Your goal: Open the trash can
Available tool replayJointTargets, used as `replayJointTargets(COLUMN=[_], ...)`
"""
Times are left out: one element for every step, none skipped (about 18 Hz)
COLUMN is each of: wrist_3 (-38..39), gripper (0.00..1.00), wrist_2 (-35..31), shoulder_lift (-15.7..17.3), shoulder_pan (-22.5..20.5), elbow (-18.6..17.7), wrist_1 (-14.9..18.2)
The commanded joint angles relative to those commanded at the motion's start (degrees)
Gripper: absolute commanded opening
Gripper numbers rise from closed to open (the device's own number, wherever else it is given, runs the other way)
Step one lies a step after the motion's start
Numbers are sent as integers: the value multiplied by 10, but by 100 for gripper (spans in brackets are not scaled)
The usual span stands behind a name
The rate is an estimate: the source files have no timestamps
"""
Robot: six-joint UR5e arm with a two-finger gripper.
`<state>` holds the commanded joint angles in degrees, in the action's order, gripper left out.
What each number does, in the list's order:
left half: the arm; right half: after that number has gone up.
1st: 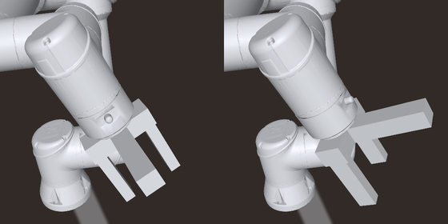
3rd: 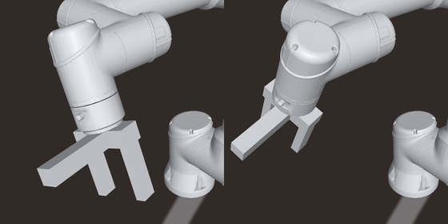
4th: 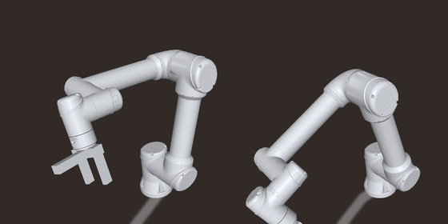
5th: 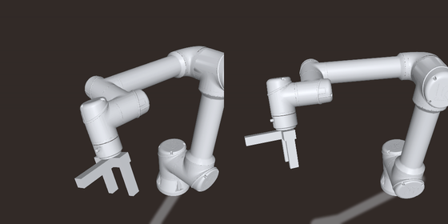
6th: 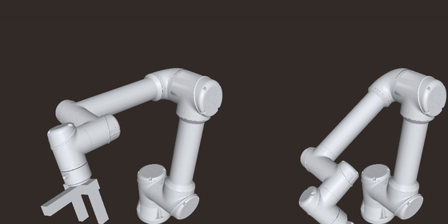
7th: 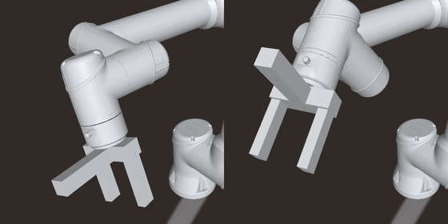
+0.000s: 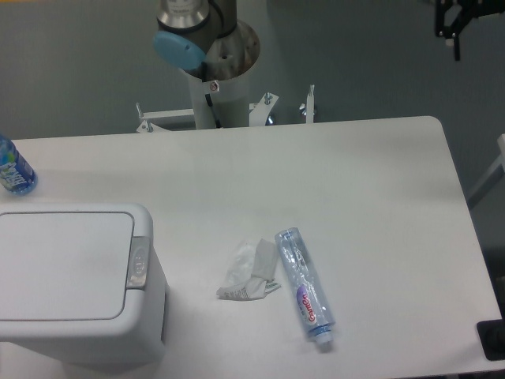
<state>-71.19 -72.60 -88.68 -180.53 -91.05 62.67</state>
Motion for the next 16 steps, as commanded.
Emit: replayJointTargets(wrist_3=[1, 2, 7, 19, 38, 61, 85, 110, 136, 165, 197, 230, 266, 301, 333, 359], gripper=[100, 100, 100, 100, 100, 100, 100, 100, 100, 100, 100, 100, 100, 100, 100, 100], wrist_2=[0, 0, 0, -1, -1, -1, -1, -1, -1, 0, 0, 1, 1, 1, 3, 4], shoulder_lift=[3, 4, 5, 5, 5, 7, 10, 10, 9, 7, 6, 4, 2, 1, 0, -1], shoulder_pan=[1, 1, 8, 17, 27, 33, 39, 47, 59, 73, 86, 100, 117, 133, 146, 161], elbow=[-3, -3, -3, -3, -3, -2, -2, 1, 5, 8, 11, 14, 19, 19, 19, 20], wrist_1=[1, 2, 2, 1, 0, 0, 0, 0, 0, 0, -3, -8, -11, -12, -12, -12])
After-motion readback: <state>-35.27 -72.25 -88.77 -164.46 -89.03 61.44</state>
